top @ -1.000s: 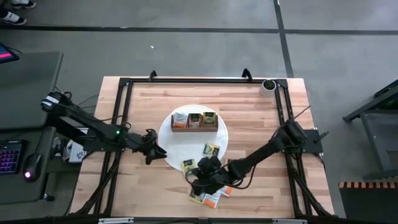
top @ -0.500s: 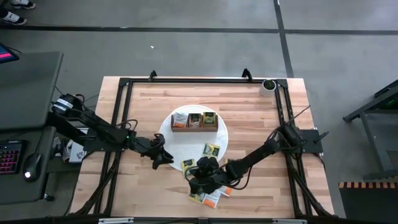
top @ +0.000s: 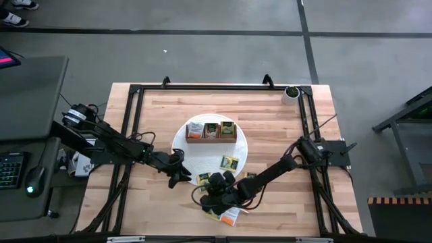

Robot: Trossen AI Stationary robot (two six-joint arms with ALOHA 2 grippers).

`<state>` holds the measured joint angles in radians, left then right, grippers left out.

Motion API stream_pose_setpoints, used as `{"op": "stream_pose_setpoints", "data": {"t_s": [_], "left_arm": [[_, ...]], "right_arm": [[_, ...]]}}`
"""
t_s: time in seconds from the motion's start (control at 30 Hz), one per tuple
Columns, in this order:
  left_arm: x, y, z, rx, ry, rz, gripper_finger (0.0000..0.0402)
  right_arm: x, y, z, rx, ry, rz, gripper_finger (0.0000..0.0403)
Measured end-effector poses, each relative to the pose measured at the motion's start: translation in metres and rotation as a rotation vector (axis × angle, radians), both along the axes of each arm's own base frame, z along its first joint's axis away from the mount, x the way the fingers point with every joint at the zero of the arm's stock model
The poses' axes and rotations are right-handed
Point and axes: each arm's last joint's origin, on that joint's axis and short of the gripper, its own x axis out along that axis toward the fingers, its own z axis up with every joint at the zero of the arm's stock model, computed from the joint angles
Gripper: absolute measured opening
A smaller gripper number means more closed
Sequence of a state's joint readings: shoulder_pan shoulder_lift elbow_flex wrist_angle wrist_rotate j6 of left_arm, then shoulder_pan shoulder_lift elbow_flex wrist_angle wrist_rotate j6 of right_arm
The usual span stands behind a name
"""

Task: Pick & Place Tea
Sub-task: Put the yellow tea bag into the right section of the wooden organizer

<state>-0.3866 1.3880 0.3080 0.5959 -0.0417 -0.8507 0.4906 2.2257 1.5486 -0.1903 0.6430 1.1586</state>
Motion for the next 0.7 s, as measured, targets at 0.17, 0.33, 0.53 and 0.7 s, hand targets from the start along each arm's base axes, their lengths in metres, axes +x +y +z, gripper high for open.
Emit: {"op": "stream_pose_setpoints", "data": {"t_s": [0.17,0.33,0.53,0.7], "left_arm": [[0.0,0.0,0.0,0.014,-0.004,-0.002,0.0154],[0.0,0.001,0.0,0.021,-0.008,0.008,0.0154],[0.0,0.001,0.0,0.023,-0.008,0.011,0.0154],[0.0,0.001,0.0,0.023,-0.008,0.012,0.0154]], "right_arm": [[-0.003,-0.001,-0.002,0.0,0.046,-0.012,0.0],[-0.005,0.001,-0.003,-0.013,0.064,0.023,0.0],[-0.004,0.002,-0.007,0.004,0.078,0.041,0.0],[-0.004,0.002,-0.013,0.01,0.096,0.05,0.0]]}}
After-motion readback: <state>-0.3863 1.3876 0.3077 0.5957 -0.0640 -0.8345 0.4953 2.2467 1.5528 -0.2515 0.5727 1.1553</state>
